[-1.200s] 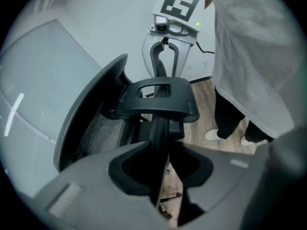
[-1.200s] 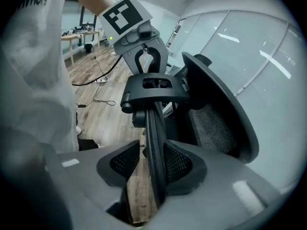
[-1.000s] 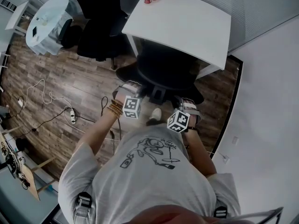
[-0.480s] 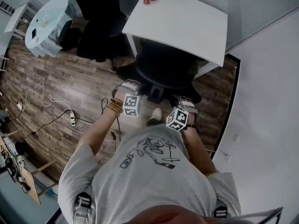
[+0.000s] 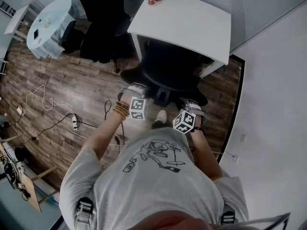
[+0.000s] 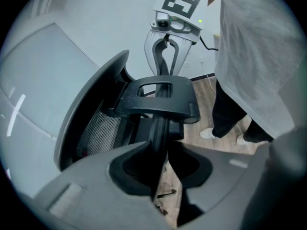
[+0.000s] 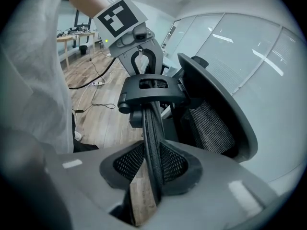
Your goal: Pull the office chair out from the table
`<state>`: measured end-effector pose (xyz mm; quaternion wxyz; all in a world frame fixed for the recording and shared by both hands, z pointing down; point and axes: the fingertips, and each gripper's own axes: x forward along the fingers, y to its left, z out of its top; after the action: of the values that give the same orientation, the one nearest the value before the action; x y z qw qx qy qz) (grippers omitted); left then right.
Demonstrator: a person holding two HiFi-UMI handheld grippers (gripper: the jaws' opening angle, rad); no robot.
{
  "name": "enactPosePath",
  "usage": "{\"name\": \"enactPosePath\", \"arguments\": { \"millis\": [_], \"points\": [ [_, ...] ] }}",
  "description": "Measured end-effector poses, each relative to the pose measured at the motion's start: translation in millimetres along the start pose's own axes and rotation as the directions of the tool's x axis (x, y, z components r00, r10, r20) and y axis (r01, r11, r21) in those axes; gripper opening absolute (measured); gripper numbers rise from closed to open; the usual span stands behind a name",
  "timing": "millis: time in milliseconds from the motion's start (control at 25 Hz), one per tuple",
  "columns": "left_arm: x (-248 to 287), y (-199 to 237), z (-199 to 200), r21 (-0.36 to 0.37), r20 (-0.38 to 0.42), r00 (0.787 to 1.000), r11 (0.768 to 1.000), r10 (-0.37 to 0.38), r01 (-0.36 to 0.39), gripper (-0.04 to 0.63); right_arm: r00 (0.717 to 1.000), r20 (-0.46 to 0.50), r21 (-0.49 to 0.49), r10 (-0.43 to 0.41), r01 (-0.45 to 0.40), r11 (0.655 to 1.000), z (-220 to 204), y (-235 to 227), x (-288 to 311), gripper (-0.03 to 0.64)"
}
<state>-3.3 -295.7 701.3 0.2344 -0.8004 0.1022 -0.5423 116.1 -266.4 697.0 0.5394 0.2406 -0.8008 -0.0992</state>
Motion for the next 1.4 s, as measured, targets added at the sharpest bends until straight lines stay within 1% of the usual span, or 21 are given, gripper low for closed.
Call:
{"name": "enactPosePath", "arguments": {
  "millis": [280, 520, 680, 840, 1200, 1400],
  "points": [
    [-11.0, -24.1, 15.5, 0.003, 0.009, 1.000, 1.000, -0.002, 0.002, 0.106, 1.000, -0.015, 0.001, -0.013, 0.013, 1.000, -9.2, 19.4, -15.8, 0.110],
    [-27.0, -54.2, 27.7, 0.014, 0.019, 1.000, 1.000, 0.003, -0.003, 0.104, 0.999, -0.016, 0.003, -0.037, 0.037, 0.999, -14.3, 47.8, -35.1, 0.115],
    [-41.7, -82.0, 30.5, 0.014, 0.024, 1.000, 1.000, 0.001, -0.001, 0.106, 0.999, -0.016, 0.002, -0.039, 0.039, 0.999, -11.9, 78.7, -48.2, 0.114],
    [-57.5, -105.9, 26.2, 0.018, 0.028, 1.000, 1.000, 0.005, -0.005, 0.107, 0.998, -0.012, 0.007, -0.064, 0.064, 0.998, -2.7, 106.6, -59.5, 0.114],
    [-96.4, -179.7, 30.4, 0.042, 0.047, 0.999, 0.999, -0.004, 0.002, 0.107, 0.995, -0.032, 0.040, -0.096, 0.098, 0.994, 5.1, 185.2, -92.1, 0.118],
    [-119.3, -216.2, 28.2, 0.048, 0.046, 0.999, 0.999, -0.015, 0.013, 0.110, 0.994, -0.032, 0.041, -0.104, 0.105, 0.994, 14.2, 227.0, -109.6, 0.118]
  ]
}}
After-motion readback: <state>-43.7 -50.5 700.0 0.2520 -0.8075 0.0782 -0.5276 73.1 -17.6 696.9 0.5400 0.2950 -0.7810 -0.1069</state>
